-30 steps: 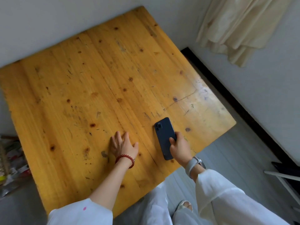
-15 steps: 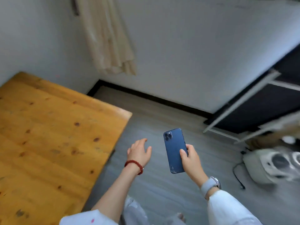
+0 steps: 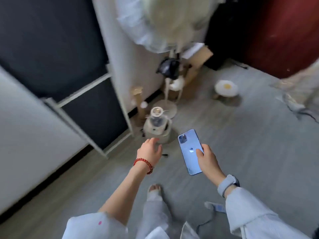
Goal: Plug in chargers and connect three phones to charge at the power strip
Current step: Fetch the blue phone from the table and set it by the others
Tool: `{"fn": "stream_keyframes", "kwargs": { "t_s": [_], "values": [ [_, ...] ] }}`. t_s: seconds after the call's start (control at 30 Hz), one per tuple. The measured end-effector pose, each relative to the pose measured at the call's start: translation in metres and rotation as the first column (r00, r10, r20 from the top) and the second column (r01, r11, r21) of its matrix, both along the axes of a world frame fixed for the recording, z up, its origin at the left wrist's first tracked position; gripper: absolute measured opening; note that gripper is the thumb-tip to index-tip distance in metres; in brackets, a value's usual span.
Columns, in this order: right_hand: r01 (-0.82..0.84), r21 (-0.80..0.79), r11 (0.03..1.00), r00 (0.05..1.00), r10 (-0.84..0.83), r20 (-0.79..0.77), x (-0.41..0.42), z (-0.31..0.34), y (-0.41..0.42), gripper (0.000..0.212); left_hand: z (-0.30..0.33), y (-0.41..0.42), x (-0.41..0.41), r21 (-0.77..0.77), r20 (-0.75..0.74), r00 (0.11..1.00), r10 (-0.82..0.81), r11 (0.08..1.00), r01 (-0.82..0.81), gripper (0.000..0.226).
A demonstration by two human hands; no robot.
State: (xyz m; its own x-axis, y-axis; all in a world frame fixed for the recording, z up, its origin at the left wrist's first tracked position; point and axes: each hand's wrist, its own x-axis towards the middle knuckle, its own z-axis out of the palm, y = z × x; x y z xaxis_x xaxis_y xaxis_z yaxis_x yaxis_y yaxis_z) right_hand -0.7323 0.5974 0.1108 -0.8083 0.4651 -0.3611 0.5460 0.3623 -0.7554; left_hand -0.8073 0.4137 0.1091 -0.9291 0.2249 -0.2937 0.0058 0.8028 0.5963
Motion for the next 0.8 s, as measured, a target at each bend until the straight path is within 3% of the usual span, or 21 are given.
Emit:
{"fn": "stream_keyframes", "kwargs": {
  "t_s": [0.2, 0.33, 0.47, 0.8],
  "values": [
    [0.306, 0.011, 0.952, 0.952, -0.306, -0.019, -0.055, -0.006, 0.117, 0.014, -0.007, 0.149, -0.111, -0.003, -0.037, 0.947, -0.32, 0.947, 0.32, 0.039],
    [0.402, 0.02, 0.915, 0.915, -0.401, -0.044, -0.113, 0.008, 0.191, 0.004, 0.005, 0.244, -0.189, 0.009, -0.086, 0.901, -0.426, 0.904, 0.428, 0.043],
    [0.51, 0.013, 0.86, 0.857, -0.506, -0.099, -0.152, 0.032, 0.267, 0.015, 0.023, 0.351, -0.249, -0.018, -0.156, 0.827, -0.54, 0.839, 0.545, 0.046],
    [0.761, -0.012, 0.649, 0.643, -0.756, -0.119, -0.15, 0.018, 0.489, 0.008, 0.011, 0.634, -0.267, 0.003, -0.152, 0.563, -0.812, 0.57, 0.822, 0.044]
  ]
}}
